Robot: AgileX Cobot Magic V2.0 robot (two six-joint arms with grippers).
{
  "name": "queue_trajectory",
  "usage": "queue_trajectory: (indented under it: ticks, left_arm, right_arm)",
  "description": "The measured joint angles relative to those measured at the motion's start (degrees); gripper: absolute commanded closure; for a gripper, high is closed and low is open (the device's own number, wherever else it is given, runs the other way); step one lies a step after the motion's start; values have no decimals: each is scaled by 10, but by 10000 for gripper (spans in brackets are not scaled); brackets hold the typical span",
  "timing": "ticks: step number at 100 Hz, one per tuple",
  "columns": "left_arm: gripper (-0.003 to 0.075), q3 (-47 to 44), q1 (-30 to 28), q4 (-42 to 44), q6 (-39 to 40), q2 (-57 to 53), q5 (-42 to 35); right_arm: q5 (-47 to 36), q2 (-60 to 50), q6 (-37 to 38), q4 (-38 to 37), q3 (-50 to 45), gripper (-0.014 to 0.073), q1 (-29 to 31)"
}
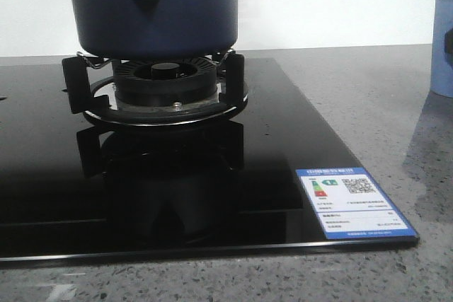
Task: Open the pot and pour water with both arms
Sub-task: 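Lift the blue cup with right gripper and carry it toward the pot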
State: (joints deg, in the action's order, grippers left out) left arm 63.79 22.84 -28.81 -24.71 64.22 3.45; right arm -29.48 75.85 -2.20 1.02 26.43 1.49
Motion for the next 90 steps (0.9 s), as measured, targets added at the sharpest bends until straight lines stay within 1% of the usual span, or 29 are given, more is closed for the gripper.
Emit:
queue_trajectory:
  ticks: [15, 44, 51, 71, 77, 90]
  left_arm:
    - [358, 0, 0, 0, 0, 0, 0]
    - [358, 0, 0, 0, 0, 0, 0]
    - [358, 0, 0, 0, 0, 0, 0]
    - [358, 0, 0, 0, 0, 0, 0]
    - [358, 0, 0, 0, 0, 0, 0]
    - [358, 0, 0, 0, 0, 0, 0]
  right_arm:
    - [-51, 30, 1, -19, 0, 55, 0]
    - [-153, 104, 1, -21, 0, 55, 0]
    - [-168, 120, 1, -21, 4, 55, 0]
    - [-177, 147, 1, -21, 21, 63, 0]
    - [-178, 148, 1, -21, 26, 99, 0]
    - [-178, 148, 2, -21, 27, 239, 0]
